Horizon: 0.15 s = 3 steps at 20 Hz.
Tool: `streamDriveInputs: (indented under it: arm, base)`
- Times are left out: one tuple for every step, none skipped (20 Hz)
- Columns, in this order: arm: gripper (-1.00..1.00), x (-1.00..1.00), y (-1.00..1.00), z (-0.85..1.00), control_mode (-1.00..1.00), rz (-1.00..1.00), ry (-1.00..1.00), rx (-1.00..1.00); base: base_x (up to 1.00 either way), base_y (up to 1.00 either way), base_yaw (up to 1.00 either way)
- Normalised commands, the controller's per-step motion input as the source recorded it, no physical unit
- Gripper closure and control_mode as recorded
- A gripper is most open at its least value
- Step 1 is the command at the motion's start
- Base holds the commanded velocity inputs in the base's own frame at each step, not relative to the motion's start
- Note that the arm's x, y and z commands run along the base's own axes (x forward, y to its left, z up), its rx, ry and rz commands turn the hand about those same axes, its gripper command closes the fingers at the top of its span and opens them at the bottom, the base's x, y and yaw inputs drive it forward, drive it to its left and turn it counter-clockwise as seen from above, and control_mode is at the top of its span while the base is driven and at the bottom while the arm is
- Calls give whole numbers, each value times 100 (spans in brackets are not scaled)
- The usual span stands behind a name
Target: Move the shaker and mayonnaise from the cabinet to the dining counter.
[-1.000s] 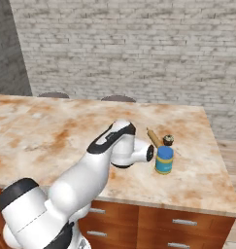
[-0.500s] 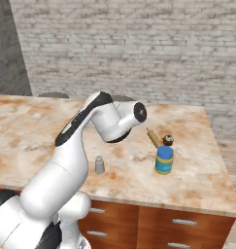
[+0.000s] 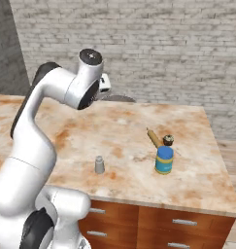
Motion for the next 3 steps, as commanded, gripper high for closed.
streamDriveInputs:
  arm:
    - [-100,-42,73,14,-100,-22,7,-21]
    - [-100,-48,79,5,-100,-22,4,-21]
    - [-100,-51,69,0,-100,-22,0,-17]
  base:
    - [0,0,0]
    - [0,0,0]
    - [0,0,0]
